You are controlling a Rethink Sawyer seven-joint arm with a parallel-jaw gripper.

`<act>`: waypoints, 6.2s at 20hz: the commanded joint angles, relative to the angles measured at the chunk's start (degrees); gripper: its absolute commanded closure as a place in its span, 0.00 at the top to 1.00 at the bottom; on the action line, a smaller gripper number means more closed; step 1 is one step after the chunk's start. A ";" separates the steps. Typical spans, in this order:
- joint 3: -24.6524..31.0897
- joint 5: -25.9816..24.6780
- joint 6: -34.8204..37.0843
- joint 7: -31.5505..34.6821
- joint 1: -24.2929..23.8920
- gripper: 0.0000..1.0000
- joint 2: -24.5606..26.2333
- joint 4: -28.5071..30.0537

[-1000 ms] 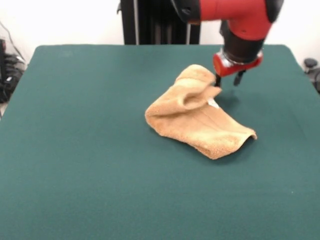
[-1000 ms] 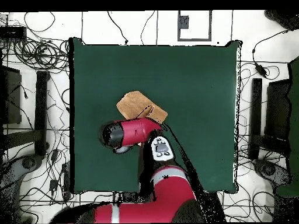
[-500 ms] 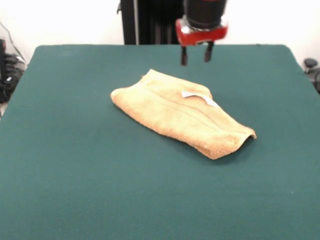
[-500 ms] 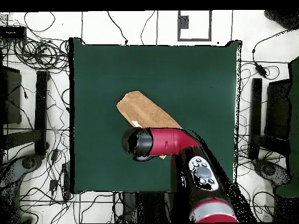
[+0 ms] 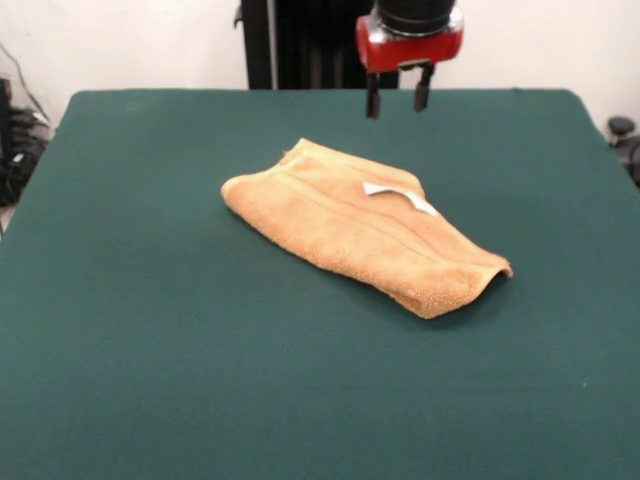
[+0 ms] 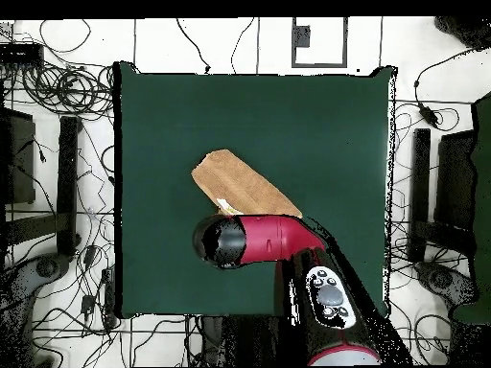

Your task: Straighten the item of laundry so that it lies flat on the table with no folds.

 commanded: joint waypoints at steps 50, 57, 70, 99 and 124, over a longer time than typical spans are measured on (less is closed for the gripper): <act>-4.76 2.77 -21.06 9.51 7.91 1.00 20.97 -14.23; -2.98 0.75 -14.66 3.10 3.04 1.00 15.93 -13.05; -1.62 -3.13 -15.88 3.13 -0.22 1.00 12.81 -10.38; -4.30 -15.79 -13.70 -3.85 -4.44 1.00 8.03 -16.16; 9.12 -16.54 -0.12 -9.39 -12.23 1.00 4.62 -16.41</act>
